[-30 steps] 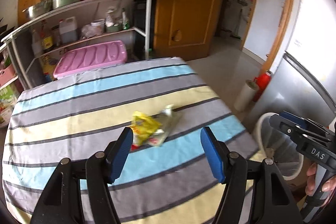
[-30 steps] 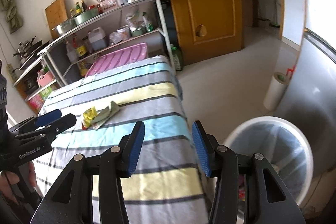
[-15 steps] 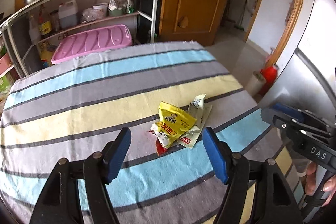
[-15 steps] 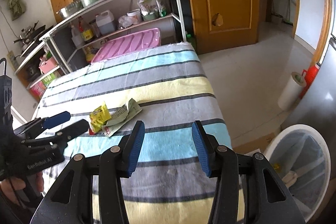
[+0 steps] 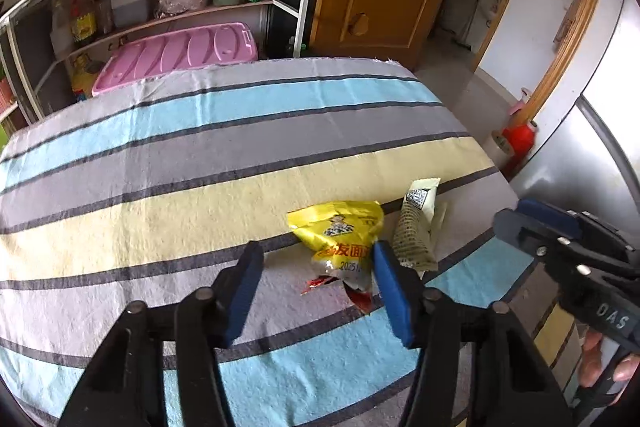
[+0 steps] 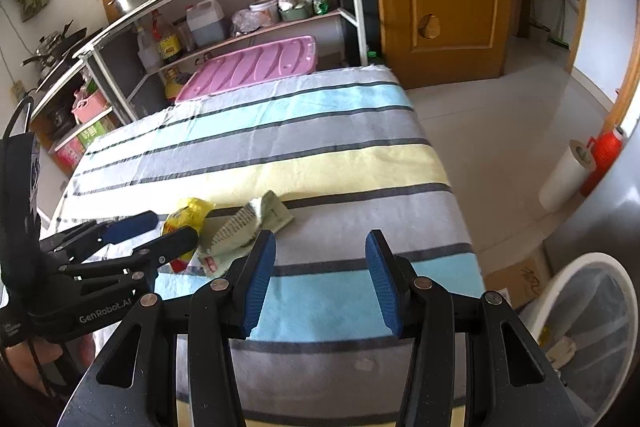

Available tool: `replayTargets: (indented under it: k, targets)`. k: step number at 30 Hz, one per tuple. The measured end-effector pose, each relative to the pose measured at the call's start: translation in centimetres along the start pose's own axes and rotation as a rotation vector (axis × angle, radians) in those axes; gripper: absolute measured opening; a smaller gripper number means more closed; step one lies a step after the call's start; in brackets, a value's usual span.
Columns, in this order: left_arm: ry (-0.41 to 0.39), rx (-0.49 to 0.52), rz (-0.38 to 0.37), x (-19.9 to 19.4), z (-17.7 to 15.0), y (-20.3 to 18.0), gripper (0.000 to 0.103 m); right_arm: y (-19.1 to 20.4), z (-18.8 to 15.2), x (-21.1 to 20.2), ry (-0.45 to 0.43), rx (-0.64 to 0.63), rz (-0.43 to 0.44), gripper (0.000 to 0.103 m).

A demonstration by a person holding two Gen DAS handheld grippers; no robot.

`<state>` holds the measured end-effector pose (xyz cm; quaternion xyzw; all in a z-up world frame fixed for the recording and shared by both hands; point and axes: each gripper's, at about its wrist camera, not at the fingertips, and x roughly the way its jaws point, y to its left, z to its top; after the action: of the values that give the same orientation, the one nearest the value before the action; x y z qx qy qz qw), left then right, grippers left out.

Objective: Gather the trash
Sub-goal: 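Grasp the yellow snack bag with the left tool while the right tool grasps the pale green wrapper, then carry the yellow bag and pale green wrapper over the bin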

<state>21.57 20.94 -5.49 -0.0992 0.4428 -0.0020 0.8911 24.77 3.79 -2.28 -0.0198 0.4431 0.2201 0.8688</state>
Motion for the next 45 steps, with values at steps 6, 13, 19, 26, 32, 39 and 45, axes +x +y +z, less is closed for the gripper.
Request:
replayTargets:
  k: [6,13,19,26,32,39,45]
  targets:
    - [0.0,-0.017,-0.016,-0.3,-0.2,1.3,0.048,1.4,0.4,1.5,0.015,-0.003,0.055,0.048]
    - [-0.018,-0.068,0.007,-1.0,-0.5,3.7,0.038,3.2,0.9,3.6,0.035,0.012,0.094,0.048]
    - [-0.029,-0.096,0.016,-1.4,-0.9,4.8,0.038,4.4,0.8,4.9,0.047,0.001,0.064,0.048]
    - [-0.033,-0.092,0.014,-1.6,-1.3,5.0,0.038,5.4,0.3,4.9,0.035,-0.03,-0.006,0.037]
    - [-0.033,-0.082,0.005,-1.7,-1.2,4.8,0.034,5.6,-0.3,4.3,0.011,-0.027,-0.021,0.024]
    - [-0.056,-0.068,-0.007,-2.5,-1.7,3.8,0.031,4.8,-0.9,2.3,-0.021,0.002,0.004,0.019]
    - [-0.078,-0.041,-0.006,-4.3,-2.3,2.4,0.031,4.8,-1.4,-0.1,-0.068,0.002,0.037,0.018]
